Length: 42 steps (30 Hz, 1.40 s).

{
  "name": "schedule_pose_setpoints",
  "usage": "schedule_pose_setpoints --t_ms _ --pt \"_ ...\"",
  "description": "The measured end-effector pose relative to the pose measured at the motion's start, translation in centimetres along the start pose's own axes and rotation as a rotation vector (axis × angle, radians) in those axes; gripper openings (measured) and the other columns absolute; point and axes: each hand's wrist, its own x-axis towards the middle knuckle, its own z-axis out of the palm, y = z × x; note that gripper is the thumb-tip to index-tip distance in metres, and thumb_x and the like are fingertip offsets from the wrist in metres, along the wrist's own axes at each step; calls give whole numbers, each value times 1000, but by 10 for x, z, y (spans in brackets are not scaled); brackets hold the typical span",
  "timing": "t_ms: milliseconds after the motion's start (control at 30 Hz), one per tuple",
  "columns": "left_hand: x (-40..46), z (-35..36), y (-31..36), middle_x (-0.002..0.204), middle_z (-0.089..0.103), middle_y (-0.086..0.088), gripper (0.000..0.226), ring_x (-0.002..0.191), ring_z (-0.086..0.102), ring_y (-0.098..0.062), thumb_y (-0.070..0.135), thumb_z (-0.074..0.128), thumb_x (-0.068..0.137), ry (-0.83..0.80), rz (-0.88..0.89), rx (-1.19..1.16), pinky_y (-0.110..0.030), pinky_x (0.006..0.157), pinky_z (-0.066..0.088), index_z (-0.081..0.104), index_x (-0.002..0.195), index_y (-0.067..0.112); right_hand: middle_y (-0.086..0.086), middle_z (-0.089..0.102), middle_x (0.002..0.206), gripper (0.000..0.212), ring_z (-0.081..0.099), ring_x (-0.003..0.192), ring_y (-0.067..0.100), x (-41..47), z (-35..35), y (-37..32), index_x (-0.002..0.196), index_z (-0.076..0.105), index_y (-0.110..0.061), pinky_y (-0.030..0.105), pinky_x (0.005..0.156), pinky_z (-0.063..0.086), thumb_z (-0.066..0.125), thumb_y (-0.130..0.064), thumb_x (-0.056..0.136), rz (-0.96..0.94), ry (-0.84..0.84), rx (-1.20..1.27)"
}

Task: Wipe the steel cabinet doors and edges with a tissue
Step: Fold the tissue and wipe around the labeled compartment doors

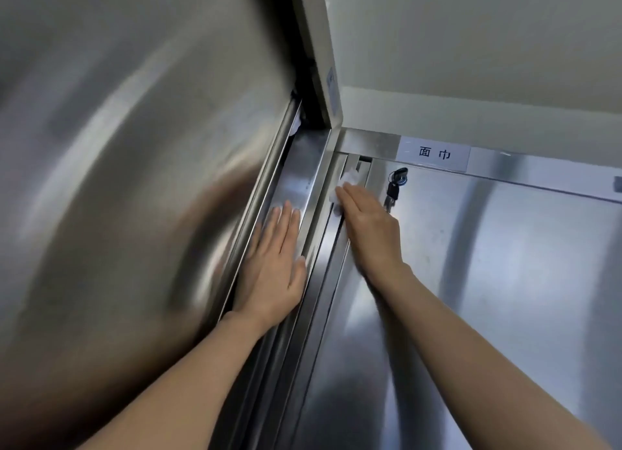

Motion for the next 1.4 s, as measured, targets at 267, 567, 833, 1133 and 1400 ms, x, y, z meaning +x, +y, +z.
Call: schedule_pose_setpoints --t_ms 267,567,833,1133,1400 --pt "0 2 0 161 22 -14 68 149 17 -29 29 33 92 65 22 0 -21 120 -12 22 153 2 22 49 146 55 45 139 31 -73 -7 -42 140 51 5 51 115 24 37 -32 101 -11 -233 -195" --pt "-1 3 0 164 12 -10 69 152 8 -25 34 29 94 55 25 12 -24 120 -12 13 155 7 24 49 145 64 43 139 33 -13 4 -16 142 46 6 46 120 13 21 -40 104 156 -286 -239" --pt "-1 2 -1 165 8 -7 73 153 1 -19 38 28 91 -29 5 1 -41 122 5 7 156 13 21 49 146 69 40 142 30 -11 8 -13 141 47 5 42 122 -2 22 -47 103 152 -259 -310" --pt "-1 3 -3 166 7 -5 73 153 -1 -17 37 28 92 -27 5 -2 -25 120 -11 10 158 13 23 42 151 75 34 145 31 -46 4 -32 145 40 6 36 125 0 17 -52 105 158 -281 -125" --pt "-2 5 -5 166 4 -4 72 153 -3 -16 37 26 92 -42 9 -7 -35 123 -2 7 158 13 18 21 162 75 12 153 27 29 16 14 154 24 0 29 118 -17 11 -51 101 232 -339 -188"
